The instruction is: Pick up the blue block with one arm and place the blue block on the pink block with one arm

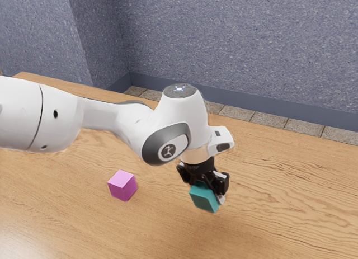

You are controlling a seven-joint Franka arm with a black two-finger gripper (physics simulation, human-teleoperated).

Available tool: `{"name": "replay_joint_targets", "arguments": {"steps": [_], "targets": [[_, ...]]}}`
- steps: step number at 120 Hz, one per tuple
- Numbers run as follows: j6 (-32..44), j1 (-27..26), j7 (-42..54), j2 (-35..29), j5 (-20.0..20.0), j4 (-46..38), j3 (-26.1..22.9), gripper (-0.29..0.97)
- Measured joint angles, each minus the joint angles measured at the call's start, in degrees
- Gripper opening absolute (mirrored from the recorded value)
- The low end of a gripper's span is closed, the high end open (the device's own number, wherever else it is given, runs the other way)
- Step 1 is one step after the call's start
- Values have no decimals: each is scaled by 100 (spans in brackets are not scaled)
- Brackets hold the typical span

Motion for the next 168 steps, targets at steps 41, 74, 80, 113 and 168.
{"name": "replay_joint_targets", "arguments": {"steps": [41, 74, 80, 113, 168], "targets": [[-897, 671, 58, -1331, 1392, -1053, 1066, 37], [-1118, 1142, 274, -2034, 2143, -1653, 1126, 37], [-1152, 1207, 344, -2033, 2208, -1660, 1129, 36], [-1215, 1653, 871, -1667, 2312, -1448, 1134, 38], [-1173, 1840, 1671, -1105, 1991, -936, 1024, 36]]}}
